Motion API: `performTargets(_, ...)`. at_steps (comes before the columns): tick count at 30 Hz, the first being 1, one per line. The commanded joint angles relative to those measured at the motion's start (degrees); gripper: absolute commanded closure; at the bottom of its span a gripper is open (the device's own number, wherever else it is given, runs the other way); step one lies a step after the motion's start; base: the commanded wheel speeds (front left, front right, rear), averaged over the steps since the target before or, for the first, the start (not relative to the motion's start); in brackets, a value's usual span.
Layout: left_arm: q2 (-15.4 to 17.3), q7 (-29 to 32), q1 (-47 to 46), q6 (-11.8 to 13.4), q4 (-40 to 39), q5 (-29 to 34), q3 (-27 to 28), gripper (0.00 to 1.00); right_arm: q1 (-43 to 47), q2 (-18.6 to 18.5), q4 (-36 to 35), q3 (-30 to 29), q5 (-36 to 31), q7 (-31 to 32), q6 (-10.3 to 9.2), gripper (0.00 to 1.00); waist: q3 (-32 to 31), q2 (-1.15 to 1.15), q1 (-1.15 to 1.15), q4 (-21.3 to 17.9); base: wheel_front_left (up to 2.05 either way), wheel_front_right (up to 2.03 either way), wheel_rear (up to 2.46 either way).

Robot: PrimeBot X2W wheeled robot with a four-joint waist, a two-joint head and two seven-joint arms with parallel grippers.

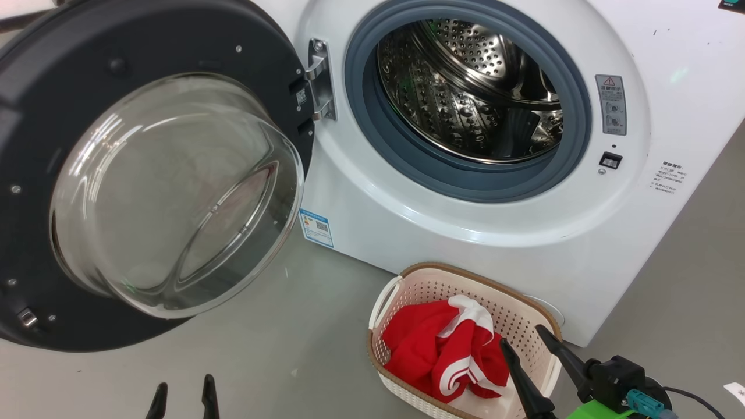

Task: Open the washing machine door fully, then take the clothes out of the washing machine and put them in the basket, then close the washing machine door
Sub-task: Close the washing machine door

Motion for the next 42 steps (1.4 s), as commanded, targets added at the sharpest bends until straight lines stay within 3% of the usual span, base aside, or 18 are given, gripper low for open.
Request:
performTargets(1, 0.4, -0.7, -0.5, 0.6, -1.8, -0.4, 1.7, 0.00, -2.4, -0.8, -0.9, 1.6, 0.3, -0.4, 0.35, 0.00, -0.1, 0.00, 0.00, 0.0, 0.00, 0.00, 0.00)
performTargets(8, 0.4, -0.7, -0.5, 0.5, -2.2, -0.6, 1.6, 0.00, -2.1, -0.7, -0.8, 1.6, 0.8, -0.4, 0.35, 0.00, -0.4, 0.00, 0.00, -0.3, 0.00, 0.00, 0.00)
performTargets(9, 0.4, -0.7, -0.6, 0.3, -2.4, -0.8, 1.7, 0.15, -2.0, -0.6, -0.8, 1.4, 0.8, -0.4, 0.35, 0.00, -0.4, 0.00, 0.00, -0.3, 0.00, 0.00, 0.00)
performTargets(10, 0.4, -0.7, -0.8, 0.2, -2.7, -1.1, 1.9, 0.52, -1.9, -0.6, -0.9, 1.3, 0.8, -0.4, 0.35, 0.00, -0.4, 0.00, 0.00, -0.3, 0.00, 0.00, 0.00)
performTargets(11, 0.4, -0.7, -1.0, 0.1, -3.0, -1.5, 2.2, 0.73, -1.7, -0.5, -0.9, 1.2, 0.8, -0.4, 0.35, 0.00, -0.4, 0.00, 0.00, -0.3, 0.00, 0.00, 0.00)
performTargets(12, 0.4, -0.7, -1.2, -0.1, -3.4, -1.8, 2.6, 1.00, -1.6, -0.4, -1.0, 1.0, 0.7, -0.4, 0.35, 0.00, -0.4, 0.00, 0.00, -0.4, 0.00, 0.00, 0.00)
performTargets(16, 0.4, -0.7, -2.4, -1.4, -6.4, -3.1, 5.2, 1.00, -1.0, 0.1, -1.3, 0.4, 0.5, -0.4, 0.35, 0.00, -0.5, 0.00, 0.00, -0.5, 0.00, 0.00, 0.00)
performTargets(24, 0.8, -0.7, -8.0, -6.4, -13.5, -1.3, 12.6, 1.00, 0.5, 1.6, -2.0, -1.0, 0.2, -0.4, 0.35, 0.00, -0.7, 0.00, 0.00, -0.7, 0.00, 0.00, 0.00)
performTargets(33, 8.0, -0.7, -22.7, -10.1, -12.6, -1.7, 19.9, 1.00, 1.6, 2.9, -2.9, -2.5, -0.5, -0.4, 0.35, 0.00, 0.6, 0.00, 0.00, -0.3, 0.00, 0.00, 0.00)
performTargets(42, 17.1, 0.3, -38.6, -11.0, 1.2, -10.0, 25.7, 1.00, 1.4, 3.4, -3.0, -3.2, -0.8, -0.4, 0.35, 0.00, 1.9, 0.00, 0.00, -0.3, 0.00, 0.00, 0.00)
